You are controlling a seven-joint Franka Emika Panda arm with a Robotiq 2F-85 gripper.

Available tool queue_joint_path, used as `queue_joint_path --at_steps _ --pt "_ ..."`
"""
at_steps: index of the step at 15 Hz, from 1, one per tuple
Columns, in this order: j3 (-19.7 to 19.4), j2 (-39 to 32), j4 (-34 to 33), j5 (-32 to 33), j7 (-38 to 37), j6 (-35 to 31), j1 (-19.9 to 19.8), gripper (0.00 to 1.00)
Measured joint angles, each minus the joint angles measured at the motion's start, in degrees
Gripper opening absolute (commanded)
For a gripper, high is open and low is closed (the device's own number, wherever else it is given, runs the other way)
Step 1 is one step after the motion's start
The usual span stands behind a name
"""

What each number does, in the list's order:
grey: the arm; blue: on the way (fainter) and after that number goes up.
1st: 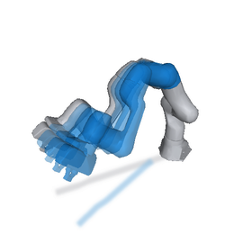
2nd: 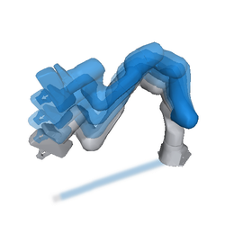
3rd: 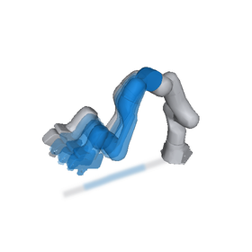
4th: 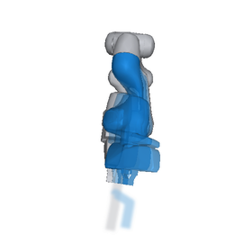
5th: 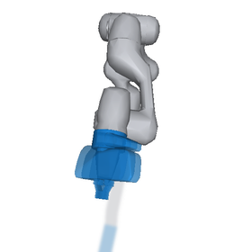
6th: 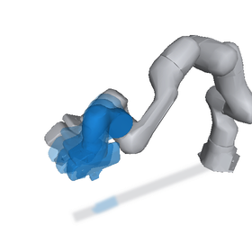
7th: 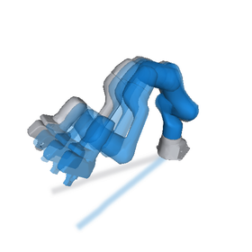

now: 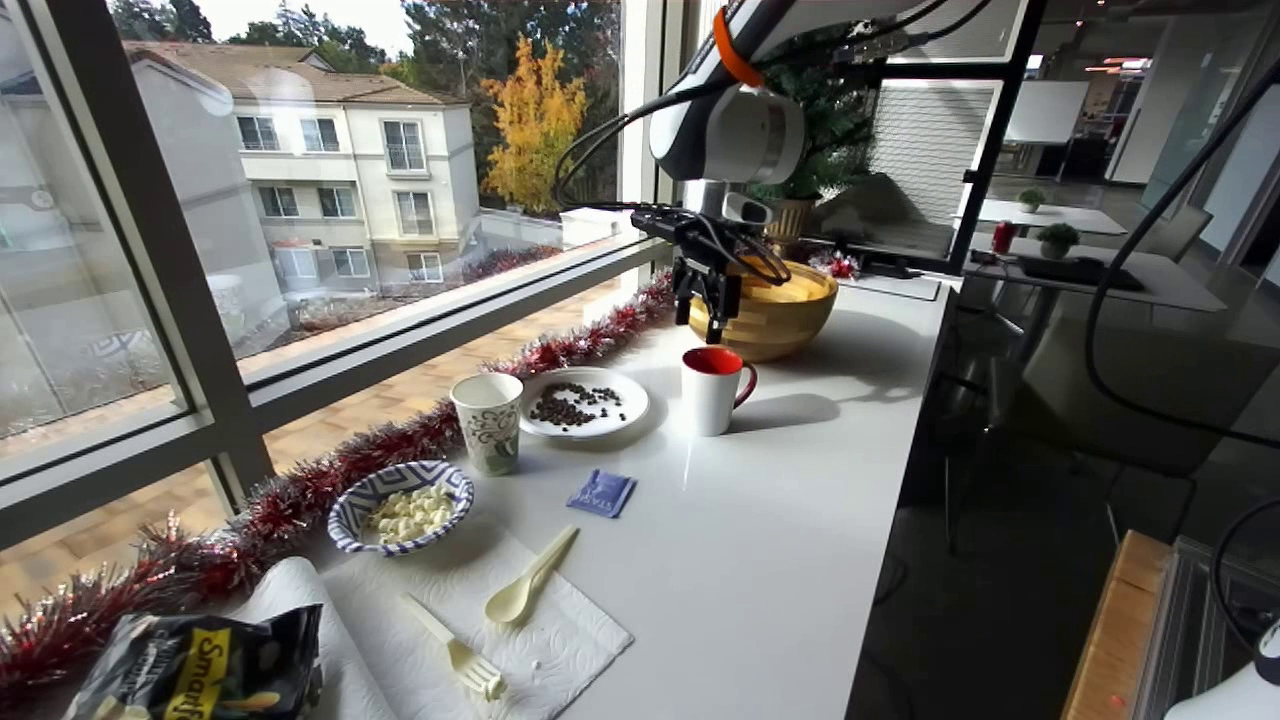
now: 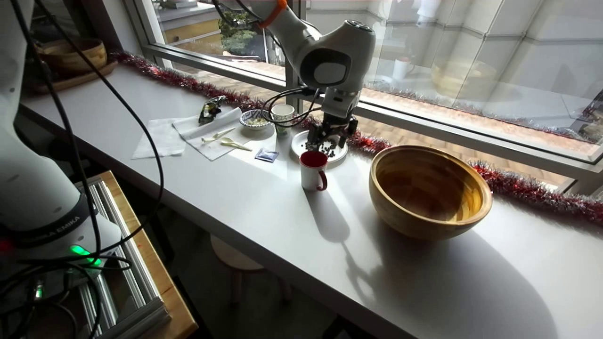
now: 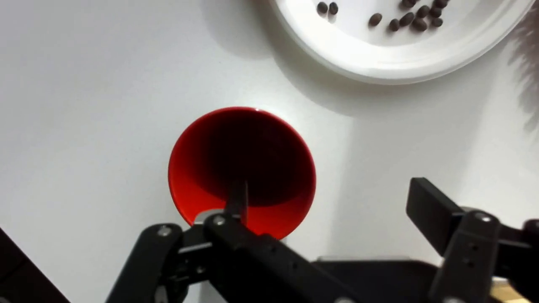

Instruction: Move the cup to the left

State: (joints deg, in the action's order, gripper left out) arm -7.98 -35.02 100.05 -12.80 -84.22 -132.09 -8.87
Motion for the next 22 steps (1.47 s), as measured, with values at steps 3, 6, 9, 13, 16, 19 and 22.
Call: queue_joint_path --at_steps 3,6,9,13,16,19,22 --pt "0.02 -2.52 -3.07 -2.31 0.01 1.1 -0.4 0.64" --pt "0.03 -4.58 -5.66 -3.25 0.0 3.13 -0.71 0.65" --pt "0.01 -6.02 -7.54 -3.27 -0.01 5.42 -0.94 0.44" --pt "-0.02 -7.11 -9.16 -3.27 -0.01 7.82 -1.27 0.22" --pt "-0.02 -7.49 -9.87 -3.27 -0.01 8.93 -1.47 0.13" --pt "-0.02 -7.75 -10.42 -3.27 -0.01 9.29 -1.48 0.0" --pt "-0.02 -7.75 -10.5 -3.25 0.02 9.29 -1.44 0.02"
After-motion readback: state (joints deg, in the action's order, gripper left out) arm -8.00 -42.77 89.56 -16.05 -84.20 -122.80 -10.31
